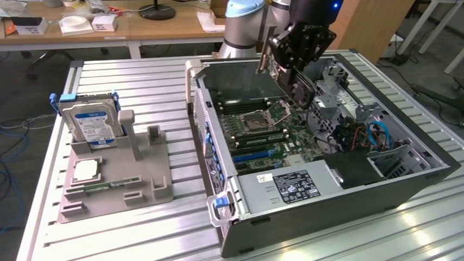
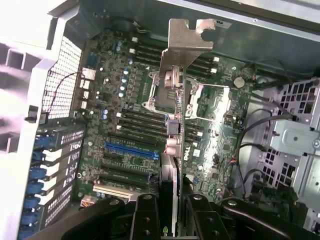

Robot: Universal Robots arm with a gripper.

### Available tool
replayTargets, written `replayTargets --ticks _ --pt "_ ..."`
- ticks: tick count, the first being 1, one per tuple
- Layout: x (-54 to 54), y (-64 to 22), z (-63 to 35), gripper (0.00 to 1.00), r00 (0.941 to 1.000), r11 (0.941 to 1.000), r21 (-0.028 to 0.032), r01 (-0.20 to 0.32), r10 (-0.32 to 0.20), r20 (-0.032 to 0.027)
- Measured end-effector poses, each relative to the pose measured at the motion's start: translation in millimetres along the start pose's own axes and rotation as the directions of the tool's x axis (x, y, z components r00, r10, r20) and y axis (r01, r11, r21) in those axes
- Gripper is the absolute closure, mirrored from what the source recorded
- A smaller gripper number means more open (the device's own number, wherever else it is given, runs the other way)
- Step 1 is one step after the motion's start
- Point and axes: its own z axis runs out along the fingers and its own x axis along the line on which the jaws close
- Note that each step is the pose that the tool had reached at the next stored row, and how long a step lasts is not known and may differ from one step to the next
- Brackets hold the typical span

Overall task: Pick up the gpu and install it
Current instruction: 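Insert the gpu into the slot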

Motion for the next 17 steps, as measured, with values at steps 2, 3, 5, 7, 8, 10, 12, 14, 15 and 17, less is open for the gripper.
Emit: replayTargets --ticks 2,3,5,7,8,10,12,14,15,17 --pt "0.0 0.0 0.0 0.73 0.9998 0.9998 -0.0003 0.019 -0.019 -0.0002" --pt "0.0 0.0 0.0 0.73 0.9996 0.9996 -0.0004 0.027 -0.027 -0.0003" --pt "0.0 0.0 0.0 0.73 0.999 0.999 -0.0008 0.044 -0.044 -0.0005" --pt "0.0 0.0 0.0 0.73 0.9981 0.9981 -0.001 0.061 -0.061 -0.0006" --pt "0.0 0.0 0.0 0.73 0.9976 0.9976 -0.0011 0.07 -0.07 -0.0008" --pt "0.0 0.0 0.0 0.73 0.9962 0.9962 -0.0015 0.087 -0.087 -0.0009" --pt "0.0 0.0 0.0 0.73 0.9944 0.9944 -0.0018 0.106 -0.106 -0.0011" --pt "0.0 0.0 0.0 0.73 0.9923 0.9923 -0.0021 0.124 -0.124 -0.0012" --pt "0.0 0.0 0.0 0.73 0.9911 0.9911 -0.0023 0.133 -0.133 -0.0013" --pt "0.0 0.0 0.0 0.73 0.9886 0.9886 -0.0026 0.151 -0.151 -0.0014"
